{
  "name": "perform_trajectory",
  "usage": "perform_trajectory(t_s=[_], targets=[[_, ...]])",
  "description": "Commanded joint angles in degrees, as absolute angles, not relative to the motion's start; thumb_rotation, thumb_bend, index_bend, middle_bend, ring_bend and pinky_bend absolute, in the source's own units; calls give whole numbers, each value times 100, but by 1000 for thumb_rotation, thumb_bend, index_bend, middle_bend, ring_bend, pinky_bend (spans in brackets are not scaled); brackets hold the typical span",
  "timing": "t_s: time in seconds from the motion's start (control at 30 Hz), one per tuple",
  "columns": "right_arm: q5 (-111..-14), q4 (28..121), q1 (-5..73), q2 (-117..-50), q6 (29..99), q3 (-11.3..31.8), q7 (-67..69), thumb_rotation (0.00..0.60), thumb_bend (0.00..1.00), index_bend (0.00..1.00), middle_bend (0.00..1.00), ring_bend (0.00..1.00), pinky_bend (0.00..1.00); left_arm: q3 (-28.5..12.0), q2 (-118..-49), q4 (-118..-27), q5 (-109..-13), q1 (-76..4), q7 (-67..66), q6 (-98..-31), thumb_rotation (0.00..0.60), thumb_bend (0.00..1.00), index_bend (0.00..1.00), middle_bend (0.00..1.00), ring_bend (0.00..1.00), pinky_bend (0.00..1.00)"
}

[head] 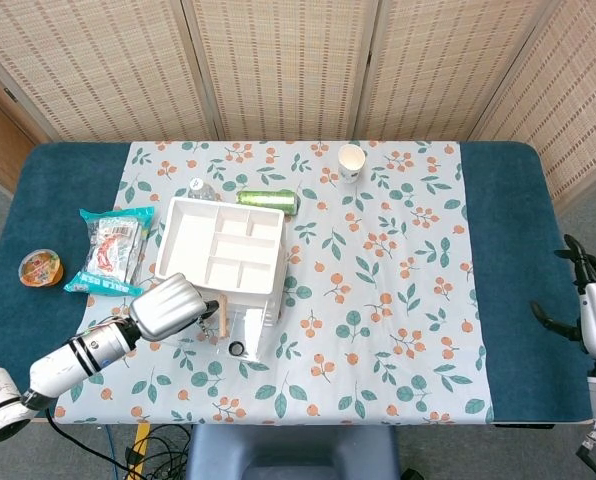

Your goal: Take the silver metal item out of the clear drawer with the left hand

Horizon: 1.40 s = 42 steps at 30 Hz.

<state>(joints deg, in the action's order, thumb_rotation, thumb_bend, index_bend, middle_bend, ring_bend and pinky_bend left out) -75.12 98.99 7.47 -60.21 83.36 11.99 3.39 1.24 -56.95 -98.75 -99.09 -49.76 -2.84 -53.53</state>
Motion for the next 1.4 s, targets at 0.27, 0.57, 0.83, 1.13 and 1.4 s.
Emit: perform_trajectory(t_s=[0.27,0.57,0.83,1.13,1.4], targets=[[-7594,9939,739,-6009,8376,1182,344,600,262,0,217,208,363,135,-5448,-10099,-9846,-4586,-315,-5766,600,449,558,934,928,995],[-7654,9943,732,-5992,8397,1168,383,600,262,0,217,209,363,167,-5184,-10280,-9650,-4095,-365,-6186,600,449,559,934,926,994],[-7685,9947,737,-5996,8397,1156,383,600,263,0,217,209,364,211,-5018,-10401,-9532,-3759,-644,-6321,600,449,560,934,924,993],[-7700,9978,734,-5971,8418,1159,363,600,262,0,217,209,364,189,-5104,-10201,-9135,-3490,-681,-6252,600,449,559,934,921,993],[-7705,9965,731,-5965,8411,1149,383,600,262,0,217,209,364,177,-5244,-9881,-8770,-3207,-591,-6287,600,450,563,934,921,993]])
